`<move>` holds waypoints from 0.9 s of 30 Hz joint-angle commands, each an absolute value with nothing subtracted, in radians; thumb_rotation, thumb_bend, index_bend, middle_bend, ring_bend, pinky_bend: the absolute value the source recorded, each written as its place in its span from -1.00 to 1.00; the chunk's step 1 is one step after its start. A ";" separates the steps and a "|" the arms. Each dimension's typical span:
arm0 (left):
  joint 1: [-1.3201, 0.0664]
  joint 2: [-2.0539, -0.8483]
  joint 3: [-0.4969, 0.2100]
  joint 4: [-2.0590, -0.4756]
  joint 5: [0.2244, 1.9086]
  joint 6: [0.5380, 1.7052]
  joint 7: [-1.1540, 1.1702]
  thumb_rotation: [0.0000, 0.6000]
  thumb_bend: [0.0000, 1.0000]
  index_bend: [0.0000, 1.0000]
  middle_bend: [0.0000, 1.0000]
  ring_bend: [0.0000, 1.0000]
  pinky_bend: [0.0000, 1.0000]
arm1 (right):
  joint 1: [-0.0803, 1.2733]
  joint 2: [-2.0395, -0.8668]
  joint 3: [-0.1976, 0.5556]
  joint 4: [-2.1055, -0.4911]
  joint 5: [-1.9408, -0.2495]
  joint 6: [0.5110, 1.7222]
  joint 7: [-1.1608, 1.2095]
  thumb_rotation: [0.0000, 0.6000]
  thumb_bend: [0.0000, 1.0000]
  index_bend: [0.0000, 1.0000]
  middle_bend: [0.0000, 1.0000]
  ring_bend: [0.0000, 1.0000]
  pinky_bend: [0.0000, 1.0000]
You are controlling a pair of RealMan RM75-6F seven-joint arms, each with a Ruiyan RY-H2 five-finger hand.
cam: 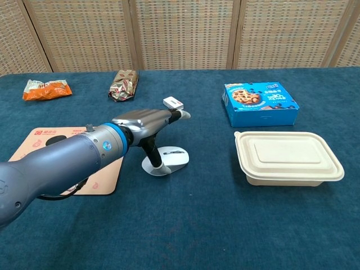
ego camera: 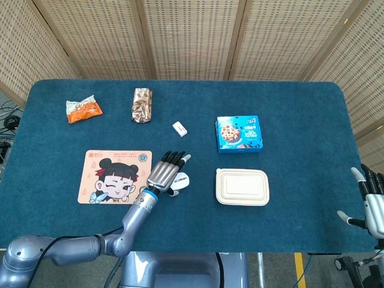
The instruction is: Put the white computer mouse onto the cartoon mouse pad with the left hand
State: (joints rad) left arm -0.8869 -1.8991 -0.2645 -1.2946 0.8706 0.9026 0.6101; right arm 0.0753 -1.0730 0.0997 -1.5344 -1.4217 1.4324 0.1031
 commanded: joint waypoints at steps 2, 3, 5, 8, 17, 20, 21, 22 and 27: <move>-0.908 -1.892 -0.250 -1.314 0.799 0.901 0.687 1.00 -1.00 -0.93 -0.79 -0.78 -0.41 | 0.076 -1.071 0.100 -1.534 -1.421 1.430 0.110 1.00 -1.00 -1.00 -1.00 -1.00 -1.00; -0.909 -1.897 -0.249 -1.318 0.782 0.911 0.700 1.00 -1.00 -0.87 -0.75 -0.72 -0.33 | 0.076 -1.070 0.100 -1.534 -1.422 1.430 0.111 1.00 -1.00 -1.00 -1.00 -1.00 -1.00; -0.913 -1.914 -0.249 -1.323 0.732 0.938 0.735 1.00 -1.00 -0.81 -0.72 -0.65 -0.25 | 0.076 -1.069 0.099 -1.534 -1.423 1.431 0.114 1.00 -1.00 -1.00 -1.00 -1.00 -1.00; -0.924 -1.940 -0.263 -1.327 0.657 0.979 0.784 1.00 -1.00 -0.76 -0.69 -0.59 -0.17 | 0.074 -1.067 0.100 -1.536 -1.425 1.434 0.119 1.00 -1.00 -1.00 -1.00 -1.00 -1.00; -0.927 -2.021 -0.280 -1.279 0.687 1.083 0.758 1.00 -0.93 -0.25 -0.17 -0.07 0.18 | 0.078 -1.067 0.096 -1.535 -1.426 1.424 0.127 1.00 -1.00 -1.00 -1.00 -1.00 -1.00; -0.927 -2.047 -0.282 -1.259 0.705 1.113 0.756 1.00 -0.88 -0.10 -0.03 0.06 0.28 | 0.078 -1.067 0.096 -1.534 -1.426 1.423 0.128 1.00 -1.00 -1.00 -1.00 -1.00 -1.00; -0.925 -2.053 -0.283 -1.254 0.712 1.120 0.753 1.00 -0.86 -0.06 0.01 0.09 0.30 | 0.078 -1.067 0.096 -1.534 -1.425 1.423 0.129 1.00 -1.00 -1.00 -1.00 -1.00 -1.00; -0.923 -2.058 -0.285 -1.252 0.719 1.126 0.748 1.00 -0.85 -0.03 0.03 0.11 0.31 | 0.078 -1.067 0.096 -1.534 -1.424 1.422 0.131 1.00 -1.00 -1.00 -1.00 -1.00 -1.00; -0.909 -2.052 -0.309 -1.276 0.740 1.161 0.730 1.00 -0.80 -0.03 0.04 0.11 0.31 | 0.079 -1.066 0.096 -1.533 -1.423 1.419 0.137 1.00 -1.00 -1.00 -1.00 -1.00 -1.00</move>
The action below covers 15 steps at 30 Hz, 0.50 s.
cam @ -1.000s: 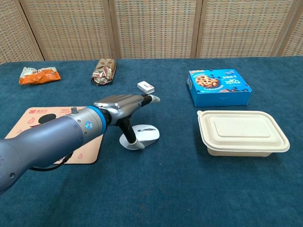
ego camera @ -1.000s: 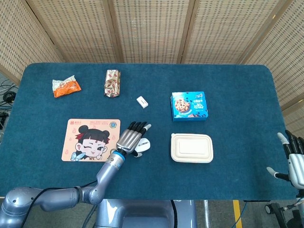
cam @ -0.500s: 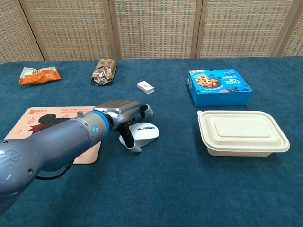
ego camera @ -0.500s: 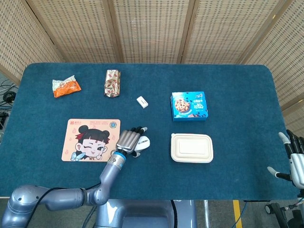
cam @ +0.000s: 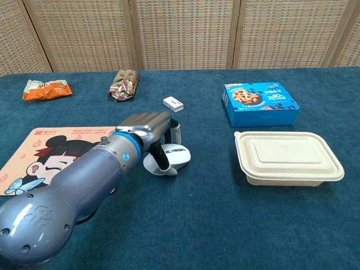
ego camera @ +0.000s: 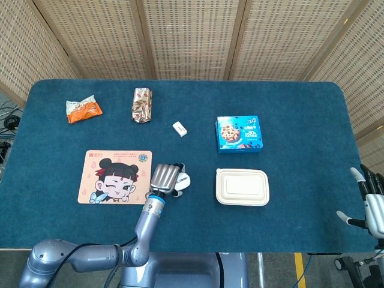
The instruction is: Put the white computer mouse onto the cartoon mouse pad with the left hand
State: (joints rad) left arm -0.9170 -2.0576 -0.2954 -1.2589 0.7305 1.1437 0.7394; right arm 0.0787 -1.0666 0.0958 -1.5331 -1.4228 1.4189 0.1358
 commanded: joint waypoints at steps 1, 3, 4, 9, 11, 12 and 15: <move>-0.902 -2.042 -0.321 -1.296 0.741 1.174 0.725 1.00 -0.79 -0.03 0.04 0.11 0.31 | 0.079 -1.066 0.095 -1.534 -1.424 1.419 0.138 1.00 -1.00 -1.00 -1.00 -1.00 -1.00; -0.887 -2.015 -0.342 -1.344 0.734 1.195 0.721 1.00 -0.78 -0.03 0.04 0.11 0.31 | 0.078 -1.065 0.095 -1.535 -1.424 1.420 0.141 1.00 -1.00 -1.00 -1.00 -1.00 -1.00; -0.882 -2.005 -0.347 -1.361 0.729 1.199 0.722 1.00 -0.78 -0.03 0.04 0.11 0.31 | 0.078 -1.064 0.095 -1.535 -1.424 1.420 0.142 1.00 -1.00 -1.00 -1.00 -1.00 -1.00; -0.776 -1.926 -0.441 -1.547 0.613 1.394 0.727 1.00 -0.72 -0.03 0.04 0.11 0.31 | 0.078 -1.058 0.096 -1.538 -1.423 1.416 0.160 1.00 -1.00 -1.00 -1.00 -1.00 -1.00; -0.752 -1.896 -0.473 -1.600 0.533 1.458 0.787 1.00 -0.69 -0.03 0.04 0.11 0.31 | 0.078 -1.055 0.097 -1.538 -1.423 1.417 0.169 1.00 -1.00 -1.00 -1.00 -1.00 -1.00; -0.743 -1.885 -0.483 -1.611 0.510 1.475 0.797 1.00 -0.69 -0.03 0.04 0.11 0.31 | 0.077 -1.054 0.097 -1.539 -1.424 1.418 0.172 1.00 -1.00 -1.00 -1.00 -1.00 -1.00; -0.694 -1.841 -0.511 -1.627 0.442 1.477 0.775 1.00 -0.65 -0.03 0.04 0.11 0.31 | 0.075 -1.049 0.095 -1.547 -1.438 1.429 0.182 1.00 -1.00 -1.00 -1.00 -1.00 -1.00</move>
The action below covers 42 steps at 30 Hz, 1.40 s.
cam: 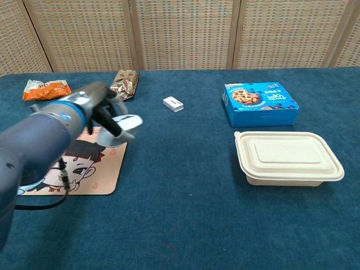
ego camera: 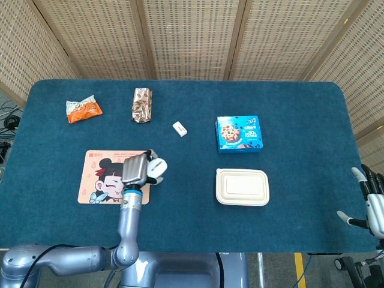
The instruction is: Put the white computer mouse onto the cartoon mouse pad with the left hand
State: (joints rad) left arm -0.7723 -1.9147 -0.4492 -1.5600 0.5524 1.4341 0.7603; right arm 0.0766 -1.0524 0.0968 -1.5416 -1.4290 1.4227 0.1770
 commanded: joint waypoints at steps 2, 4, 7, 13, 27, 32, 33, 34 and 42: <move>-0.670 -1.818 -0.522 -1.632 0.416 1.453 0.747 1.00 -0.64 -0.03 0.04 0.11 0.31 | 0.073 -1.047 0.093 -1.549 -1.445 1.434 0.184 1.00 -1.00 -1.00 -1.00 -1.00 -1.00; -0.652 -1.800 -0.525 -1.629 0.397 1.430 0.724 1.00 -0.63 -0.03 0.04 0.11 0.31 | 0.072 -1.045 0.091 -1.552 -1.449 1.437 0.186 1.00 -1.00 -1.00 -1.00 -1.00 -1.00; -0.646 -1.792 -0.519 -1.606 0.388 1.407 0.707 1.00 -0.61 -0.03 0.04 0.11 0.31 | 0.071 -1.043 0.090 -1.554 -1.451 1.439 0.188 1.00 -1.00 -1.00 -1.00 -1.00 -1.00; -0.654 -1.798 -0.512 -1.563 0.374 1.379 0.689 1.00 -0.60 -0.03 0.04 0.11 0.31 | 0.071 -1.041 0.093 -1.552 -1.441 1.436 0.194 1.00 -1.00 -1.00 -1.00 -1.00 -1.00; -0.660 -1.814 -0.487 -1.522 0.326 1.384 0.703 1.00 -0.56 -0.03 0.04 0.11 0.31 | 0.074 -1.042 0.092 -1.548 -1.439 1.427 0.199 1.00 -1.00 -1.00 -1.00 -1.00 -1.00; -0.663 -1.830 -0.485 -1.478 0.320 1.382 0.697 1.00 -0.56 -0.03 0.04 0.11 0.31 | 0.074 -1.041 0.092 -1.550 -1.439 1.427 0.200 1.00 -1.00 -1.00 -1.00 -1.00 -1.00; -0.662 -1.832 -0.484 -1.472 0.325 1.382 0.691 1.00 -0.56 -0.03 0.04 0.11 0.31 | 0.074 -1.040 0.091 -1.551 -1.438 1.424 0.203 1.00 -1.00 -1.00 -1.00 -1.00 -1.00; -0.662 -1.835 -0.482 -1.468 0.331 1.380 0.686 1.00 -0.56 -0.03 0.01 0.10 0.31 | 0.075 -1.039 0.091 -1.552 -1.437 1.422 0.205 1.00 -1.00 -1.00 -1.00 -1.00 -1.00; -0.643 -1.807 -0.479 -1.511 0.340 1.346 0.658 1.00 -0.94 -1.00 -1.00 -1.00 -0.66 | 0.077 -1.037 0.090 -1.554 -1.435 1.415 0.207 1.00 -1.00 -1.00 -1.00 -1.00 -1.00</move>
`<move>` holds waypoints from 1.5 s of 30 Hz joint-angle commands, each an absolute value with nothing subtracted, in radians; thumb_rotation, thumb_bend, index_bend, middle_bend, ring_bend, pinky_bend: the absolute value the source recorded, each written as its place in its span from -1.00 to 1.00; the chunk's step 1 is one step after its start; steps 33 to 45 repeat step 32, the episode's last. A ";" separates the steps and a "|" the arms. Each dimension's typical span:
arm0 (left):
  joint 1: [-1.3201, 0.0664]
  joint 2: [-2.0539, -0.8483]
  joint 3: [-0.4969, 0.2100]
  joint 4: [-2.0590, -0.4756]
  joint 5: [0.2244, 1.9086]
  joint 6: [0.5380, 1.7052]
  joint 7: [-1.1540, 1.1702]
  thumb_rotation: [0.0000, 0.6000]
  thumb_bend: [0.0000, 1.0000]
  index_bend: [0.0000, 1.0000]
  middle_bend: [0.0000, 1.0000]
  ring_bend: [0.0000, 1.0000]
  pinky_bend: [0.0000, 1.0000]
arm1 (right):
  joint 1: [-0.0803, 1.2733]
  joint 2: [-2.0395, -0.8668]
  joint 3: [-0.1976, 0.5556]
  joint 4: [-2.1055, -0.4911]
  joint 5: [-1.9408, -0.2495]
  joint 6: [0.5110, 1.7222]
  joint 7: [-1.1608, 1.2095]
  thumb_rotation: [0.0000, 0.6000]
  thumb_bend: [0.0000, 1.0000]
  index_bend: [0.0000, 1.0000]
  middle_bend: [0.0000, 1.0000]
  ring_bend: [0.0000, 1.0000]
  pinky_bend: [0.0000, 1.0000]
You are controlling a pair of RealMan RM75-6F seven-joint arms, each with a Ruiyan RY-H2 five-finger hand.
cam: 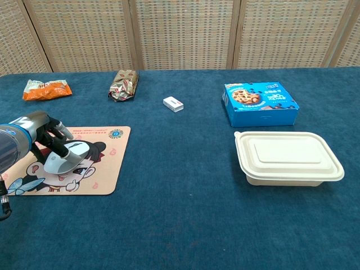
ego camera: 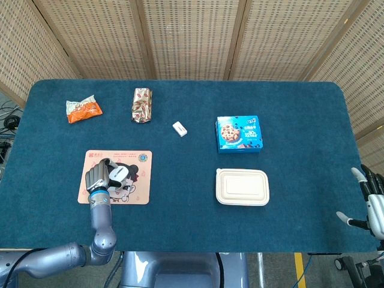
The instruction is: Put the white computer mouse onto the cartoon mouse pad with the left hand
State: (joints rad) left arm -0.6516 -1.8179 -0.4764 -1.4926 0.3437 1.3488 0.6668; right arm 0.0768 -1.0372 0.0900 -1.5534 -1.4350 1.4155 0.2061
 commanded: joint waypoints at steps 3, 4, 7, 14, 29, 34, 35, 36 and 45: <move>-0.637 -1.795 -0.484 -1.534 0.329 1.348 0.655 1.00 -0.95 -1.00 -1.00 -1.00 -0.79 | 0.078 -1.036 0.088 -1.557 -1.436 1.412 0.210 1.00 -1.00 -1.00 -1.00 -1.00 -1.00; -0.631 -1.788 -0.482 -1.547 0.342 1.352 0.644 1.00 -0.96 -1.00 -1.00 -1.00 -0.84 | 0.078 -1.035 0.087 -1.557 -1.438 1.412 0.209 1.00 -1.00 -1.00 -1.00 -1.00 -1.00; -0.600 -1.762 -0.468 -1.614 0.453 1.394 0.563 1.00 -0.96 -1.00 -1.00 -1.00 -0.93 | 0.078 -1.037 0.086 -1.557 -1.441 1.414 0.206 1.00 -1.00 -1.00 -1.00 -1.00 -1.00; -0.475 -1.481 -0.329 -1.808 0.908 1.284 0.285 1.00 -1.00 -1.00 -1.00 -1.00 -1.00 | 0.078 -1.037 0.083 -1.560 -1.447 1.415 0.203 1.00 -1.00 -1.00 -1.00 -1.00 -1.00; -0.232 -1.128 -0.014 -1.609 1.460 1.367 -0.065 1.00 -1.00 -1.00 -1.00 -1.00 -1.00 | 0.069 -1.048 0.093 -1.561 -1.434 1.445 0.154 1.00 -1.00 -1.00 -1.00 -1.00 -1.00; -0.220 -1.116 -0.004 -1.621 1.470 1.372 -0.079 1.00 -1.00 -1.00 -1.00 -1.00 -1.00 | 0.066 -1.048 0.095 -1.563 -1.433 1.453 0.144 1.00 -1.00 -1.00 -1.00 -1.00 -1.00; -0.220 -1.116 -0.004 -1.621 1.470 1.372 -0.079 1.00 -1.00 -1.00 -1.00 -1.00 -1.00 | 0.066 -1.048 0.095 -1.563 -1.433 1.453 0.144 1.00 -1.00 -1.00 -1.00 -1.00 -1.00; -0.220 -1.116 -0.004 -1.621 1.470 1.372 -0.079 1.00 -1.00 -1.00 -1.00 -1.00 -1.00 | 0.066 -1.048 0.095 -1.563 -1.433 1.453 0.144 1.00 -1.00 -1.00 -1.00 -1.00 -1.00; -0.220 -1.116 -0.004 -1.621 1.470 1.372 -0.079 1.00 -1.00 -1.00 -1.00 -1.00 -1.00 | 0.066 -1.048 0.095 -1.563 -1.433 1.453 0.144 1.00 -1.00 -1.00 -1.00 -1.00 -1.00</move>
